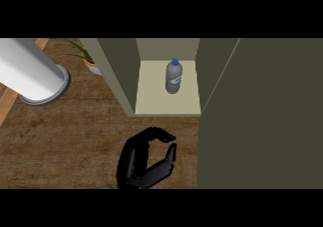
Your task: Pick up the bottled water, place it into the cabinet and close the cabinet
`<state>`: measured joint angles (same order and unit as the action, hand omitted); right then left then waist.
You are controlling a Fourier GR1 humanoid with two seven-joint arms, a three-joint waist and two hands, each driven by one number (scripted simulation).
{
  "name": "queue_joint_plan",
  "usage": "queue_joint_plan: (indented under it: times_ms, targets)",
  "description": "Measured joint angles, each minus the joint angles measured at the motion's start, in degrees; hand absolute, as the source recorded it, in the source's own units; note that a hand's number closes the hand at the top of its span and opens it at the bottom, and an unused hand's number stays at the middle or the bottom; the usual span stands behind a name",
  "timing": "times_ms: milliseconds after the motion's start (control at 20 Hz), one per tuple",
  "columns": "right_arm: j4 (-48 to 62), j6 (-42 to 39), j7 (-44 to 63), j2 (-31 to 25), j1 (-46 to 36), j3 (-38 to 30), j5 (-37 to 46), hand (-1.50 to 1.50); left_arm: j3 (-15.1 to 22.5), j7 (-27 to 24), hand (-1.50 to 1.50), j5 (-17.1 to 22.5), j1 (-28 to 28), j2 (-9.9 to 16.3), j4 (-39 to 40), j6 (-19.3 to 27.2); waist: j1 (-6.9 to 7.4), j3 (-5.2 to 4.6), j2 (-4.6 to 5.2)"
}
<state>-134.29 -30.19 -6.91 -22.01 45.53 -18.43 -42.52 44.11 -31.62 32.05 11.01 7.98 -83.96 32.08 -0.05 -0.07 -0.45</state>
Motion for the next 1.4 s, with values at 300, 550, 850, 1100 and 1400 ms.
queue_joint_plan:
  times_ms: [300,550,850,1100,1400]
  targets:
    - [-0.1,-2.4,1.2,-1.1,0.2,2.3,0.2,1.5,0.1,0.0,1.5,-0.5,-7.8,9.1,-9.3,-2.6,0.15,-0.02,0.09]
    - [-0.2,-7.2,2.2,-3.5,1.3,5.5,0.7,1.5,-2.1,0.2,1.5,0.5,-13.1,16.5,-15.5,-4.5,0.15,-0.06,-0.07]
    - [-0.8,-10.1,1.3,-3.5,0.8,9.4,1.3,1.5,-7.9,-2.3,-1.5,4.0,-18.9,24.4,-20.4,-9.8,0.09,-0.2,-0.25]
    - [-1.1,-11.7,0.7,-3.7,0.0,11.7,2.1,1.5,-13.3,-3.6,-1.5,8.3,-23.0,29.1,-23.5,-13.8,-0.17,-0.32,-0.48]
    - [-1.4,-12.0,2.3,-4.6,-1.9,16.5,3.0,1.5,-19.3,-5.0,-1.5,12.0,-28.0,34.3,-26.3,-17.3,0.64,-0.48,-0.68]
